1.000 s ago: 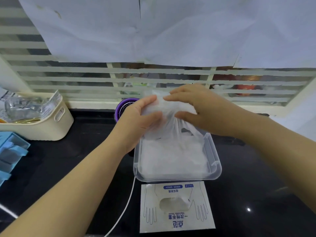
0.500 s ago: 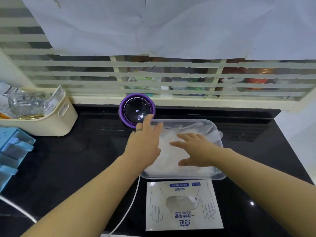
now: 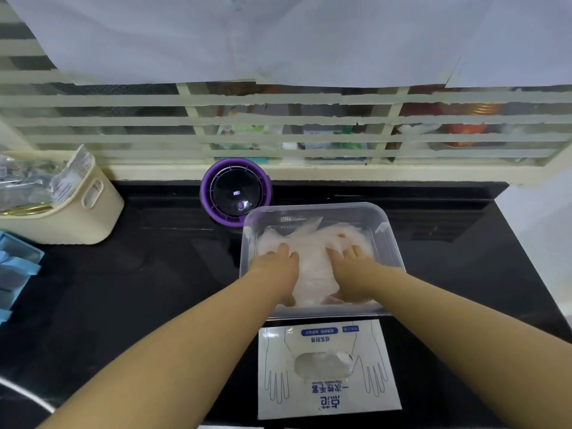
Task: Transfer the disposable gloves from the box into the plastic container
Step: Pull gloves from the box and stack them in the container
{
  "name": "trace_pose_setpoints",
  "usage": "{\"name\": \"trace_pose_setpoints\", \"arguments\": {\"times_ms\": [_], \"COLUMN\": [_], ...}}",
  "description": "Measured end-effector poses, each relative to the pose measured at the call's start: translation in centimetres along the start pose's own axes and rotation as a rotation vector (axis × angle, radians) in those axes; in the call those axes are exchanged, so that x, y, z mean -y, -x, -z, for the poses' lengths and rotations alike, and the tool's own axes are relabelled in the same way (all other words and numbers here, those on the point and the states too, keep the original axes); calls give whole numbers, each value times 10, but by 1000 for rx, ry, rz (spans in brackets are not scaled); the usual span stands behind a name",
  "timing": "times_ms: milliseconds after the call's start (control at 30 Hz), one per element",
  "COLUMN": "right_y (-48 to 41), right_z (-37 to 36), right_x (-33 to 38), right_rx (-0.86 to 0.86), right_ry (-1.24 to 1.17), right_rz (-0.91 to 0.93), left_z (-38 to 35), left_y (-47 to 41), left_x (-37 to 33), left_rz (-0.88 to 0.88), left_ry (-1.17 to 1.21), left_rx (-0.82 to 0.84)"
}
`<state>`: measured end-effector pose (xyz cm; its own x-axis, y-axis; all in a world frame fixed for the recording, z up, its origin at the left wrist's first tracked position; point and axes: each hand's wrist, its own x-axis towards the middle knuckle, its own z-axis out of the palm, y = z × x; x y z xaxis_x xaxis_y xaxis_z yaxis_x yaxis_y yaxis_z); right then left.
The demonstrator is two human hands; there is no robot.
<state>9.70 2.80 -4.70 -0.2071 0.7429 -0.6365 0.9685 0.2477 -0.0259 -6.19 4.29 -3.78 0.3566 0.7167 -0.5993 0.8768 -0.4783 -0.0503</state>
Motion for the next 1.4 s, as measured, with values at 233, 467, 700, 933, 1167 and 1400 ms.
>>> {"name": "trace_pose_setpoints", "arguments": {"times_ms": [233, 467, 700, 933, 1167, 1400], "right_y": [-30, 15, 79, 114, 123, 101], "right_z": [-24, 11, 54, 65, 13, -55], "right_x": [-3, -1, -6, 23, 50, 44], "right_rx": [101, 160, -162, -394, -150, 100], "right_ry": [-98, -52, 62, -47, -94, 117], "right_rz": [-98, -14, -29, 155, 408, 256], "left_z": [-18, -21, -18, 4, 16, -39], "left_y": [-16, -20, -15, 12, 76, 116], "left_x": [-5, -6, -5, 2, 11, 9], "left_rz": [30, 46, 9, -75, -185, -520], "left_ry": [4, 2, -42, -14, 229, 180], "left_rx": [44, 37, -6, -9, -351, -618]}}
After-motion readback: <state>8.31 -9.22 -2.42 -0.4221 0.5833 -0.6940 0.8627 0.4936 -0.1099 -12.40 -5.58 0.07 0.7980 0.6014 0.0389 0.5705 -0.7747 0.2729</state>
